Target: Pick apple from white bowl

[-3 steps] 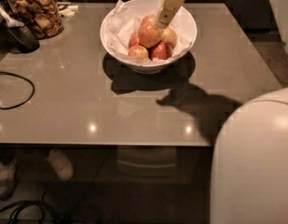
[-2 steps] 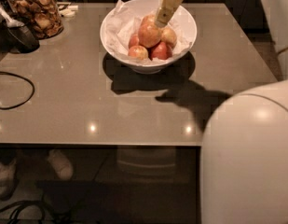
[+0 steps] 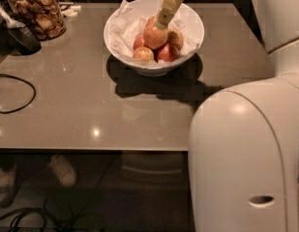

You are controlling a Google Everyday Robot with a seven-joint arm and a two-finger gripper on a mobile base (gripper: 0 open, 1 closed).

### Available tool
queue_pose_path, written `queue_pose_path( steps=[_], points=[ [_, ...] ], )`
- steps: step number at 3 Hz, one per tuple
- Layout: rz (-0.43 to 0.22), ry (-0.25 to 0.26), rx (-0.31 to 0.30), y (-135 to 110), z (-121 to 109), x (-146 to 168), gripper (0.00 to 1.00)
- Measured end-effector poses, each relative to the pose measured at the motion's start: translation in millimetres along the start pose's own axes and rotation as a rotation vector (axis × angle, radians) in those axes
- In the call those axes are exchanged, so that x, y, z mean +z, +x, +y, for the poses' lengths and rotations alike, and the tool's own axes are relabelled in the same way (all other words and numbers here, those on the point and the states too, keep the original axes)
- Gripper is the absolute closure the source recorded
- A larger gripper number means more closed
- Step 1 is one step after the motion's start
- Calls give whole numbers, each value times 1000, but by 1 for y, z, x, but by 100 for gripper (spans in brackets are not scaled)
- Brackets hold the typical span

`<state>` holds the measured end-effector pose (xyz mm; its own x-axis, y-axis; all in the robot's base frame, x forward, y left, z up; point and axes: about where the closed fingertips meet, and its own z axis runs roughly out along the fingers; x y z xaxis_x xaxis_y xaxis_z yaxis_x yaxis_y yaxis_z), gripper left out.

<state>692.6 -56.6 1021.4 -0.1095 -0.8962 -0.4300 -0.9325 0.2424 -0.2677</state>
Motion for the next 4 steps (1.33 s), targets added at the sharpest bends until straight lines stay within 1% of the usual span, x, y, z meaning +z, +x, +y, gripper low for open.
queue_pose_path(
  steps=[2, 3, 4],
  points=[
    [15, -37, 28, 1, -8, 33, 23],
    [24, -57, 46, 5, -9, 49, 22],
    [35, -75, 60, 9, -10, 62, 24]
  ],
)
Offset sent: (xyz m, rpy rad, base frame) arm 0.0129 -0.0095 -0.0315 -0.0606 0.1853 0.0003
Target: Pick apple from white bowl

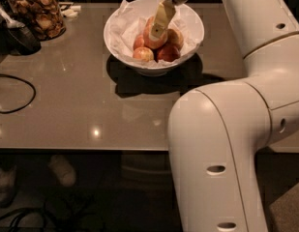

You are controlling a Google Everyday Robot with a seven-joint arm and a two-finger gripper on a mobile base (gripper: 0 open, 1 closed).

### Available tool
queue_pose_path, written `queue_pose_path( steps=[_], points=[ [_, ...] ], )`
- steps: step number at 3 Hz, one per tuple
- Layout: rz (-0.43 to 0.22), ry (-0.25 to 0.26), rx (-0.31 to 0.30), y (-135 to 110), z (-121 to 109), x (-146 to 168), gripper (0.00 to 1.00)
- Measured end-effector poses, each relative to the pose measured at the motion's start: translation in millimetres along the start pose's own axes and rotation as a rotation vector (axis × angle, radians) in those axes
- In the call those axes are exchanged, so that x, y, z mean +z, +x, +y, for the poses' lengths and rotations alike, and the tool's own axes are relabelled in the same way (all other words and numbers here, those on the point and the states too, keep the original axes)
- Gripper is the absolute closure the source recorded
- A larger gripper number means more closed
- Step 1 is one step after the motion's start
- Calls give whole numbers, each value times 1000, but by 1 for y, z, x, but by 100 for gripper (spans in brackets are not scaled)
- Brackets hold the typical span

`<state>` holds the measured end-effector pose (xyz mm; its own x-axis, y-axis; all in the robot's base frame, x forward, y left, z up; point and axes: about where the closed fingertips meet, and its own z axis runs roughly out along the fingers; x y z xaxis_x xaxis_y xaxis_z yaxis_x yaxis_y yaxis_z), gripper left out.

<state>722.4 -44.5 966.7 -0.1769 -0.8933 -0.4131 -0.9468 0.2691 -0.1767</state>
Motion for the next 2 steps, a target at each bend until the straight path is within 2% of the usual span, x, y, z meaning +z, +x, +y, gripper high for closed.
queue_pose_path(
  steps=[2],
  points=[
    [11, -26, 23, 7, -3, 18, 23]
  ],
)
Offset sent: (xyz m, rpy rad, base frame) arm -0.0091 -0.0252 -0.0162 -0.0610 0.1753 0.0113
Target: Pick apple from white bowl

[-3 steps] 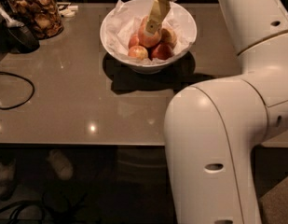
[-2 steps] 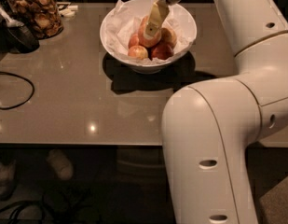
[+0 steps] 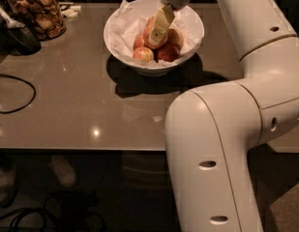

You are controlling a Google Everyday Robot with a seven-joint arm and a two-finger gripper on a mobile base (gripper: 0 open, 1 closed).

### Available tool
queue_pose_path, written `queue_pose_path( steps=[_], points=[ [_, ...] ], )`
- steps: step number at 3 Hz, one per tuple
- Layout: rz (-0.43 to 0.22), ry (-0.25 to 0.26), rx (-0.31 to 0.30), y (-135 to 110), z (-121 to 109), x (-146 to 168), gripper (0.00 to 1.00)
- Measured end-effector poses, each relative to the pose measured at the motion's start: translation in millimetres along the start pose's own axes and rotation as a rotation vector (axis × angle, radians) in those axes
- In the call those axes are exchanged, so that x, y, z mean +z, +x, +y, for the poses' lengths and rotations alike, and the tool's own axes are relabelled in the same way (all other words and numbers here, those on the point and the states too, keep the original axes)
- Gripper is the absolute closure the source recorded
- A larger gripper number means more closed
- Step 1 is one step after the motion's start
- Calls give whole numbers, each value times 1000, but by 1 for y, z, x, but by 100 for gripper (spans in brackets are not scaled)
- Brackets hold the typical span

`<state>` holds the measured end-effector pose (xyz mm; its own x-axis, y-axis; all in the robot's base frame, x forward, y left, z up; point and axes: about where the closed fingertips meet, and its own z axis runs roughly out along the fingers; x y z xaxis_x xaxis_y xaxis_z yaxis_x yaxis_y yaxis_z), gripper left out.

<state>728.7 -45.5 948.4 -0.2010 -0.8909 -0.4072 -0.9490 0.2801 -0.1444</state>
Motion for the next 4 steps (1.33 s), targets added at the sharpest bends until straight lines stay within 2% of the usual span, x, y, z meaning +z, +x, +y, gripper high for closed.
queue_pose_path(
  steps=[2, 4],
  points=[
    [-1, -45, 33, 7, 4, 14, 26],
    [6, -79, 42, 4, 10, 27, 28]
  ],
)
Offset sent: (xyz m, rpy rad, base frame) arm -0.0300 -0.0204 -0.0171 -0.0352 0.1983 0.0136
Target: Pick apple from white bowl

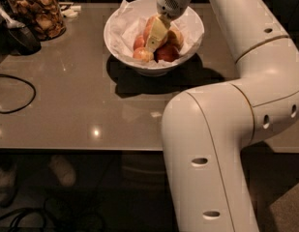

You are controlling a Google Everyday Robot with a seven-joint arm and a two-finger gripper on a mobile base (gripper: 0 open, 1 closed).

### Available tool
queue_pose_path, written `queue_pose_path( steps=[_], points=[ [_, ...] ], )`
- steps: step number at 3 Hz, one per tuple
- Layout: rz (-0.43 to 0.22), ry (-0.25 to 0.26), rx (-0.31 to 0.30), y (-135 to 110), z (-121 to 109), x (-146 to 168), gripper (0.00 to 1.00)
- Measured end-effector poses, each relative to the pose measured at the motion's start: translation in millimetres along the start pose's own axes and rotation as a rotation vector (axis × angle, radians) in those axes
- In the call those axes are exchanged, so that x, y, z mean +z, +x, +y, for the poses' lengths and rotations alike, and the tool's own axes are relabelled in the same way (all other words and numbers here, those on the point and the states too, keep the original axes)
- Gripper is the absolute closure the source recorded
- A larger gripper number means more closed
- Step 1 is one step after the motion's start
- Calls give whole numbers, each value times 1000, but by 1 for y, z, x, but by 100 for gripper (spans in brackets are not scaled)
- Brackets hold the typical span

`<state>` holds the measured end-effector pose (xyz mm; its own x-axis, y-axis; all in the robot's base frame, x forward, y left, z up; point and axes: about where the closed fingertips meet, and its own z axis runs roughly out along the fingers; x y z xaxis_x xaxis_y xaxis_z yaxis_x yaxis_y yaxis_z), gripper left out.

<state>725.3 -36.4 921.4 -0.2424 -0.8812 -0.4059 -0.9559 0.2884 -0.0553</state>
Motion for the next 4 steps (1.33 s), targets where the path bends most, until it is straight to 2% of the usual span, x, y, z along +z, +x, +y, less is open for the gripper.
queue_pose_path(
  steps=[1, 3, 4],
  points=[
    [0, 0, 0, 0, 0, 0, 46],
    [0, 0, 0, 0, 0, 0, 93],
    [-30, 35, -9, -10, -6, -5, 100]
  ],
)
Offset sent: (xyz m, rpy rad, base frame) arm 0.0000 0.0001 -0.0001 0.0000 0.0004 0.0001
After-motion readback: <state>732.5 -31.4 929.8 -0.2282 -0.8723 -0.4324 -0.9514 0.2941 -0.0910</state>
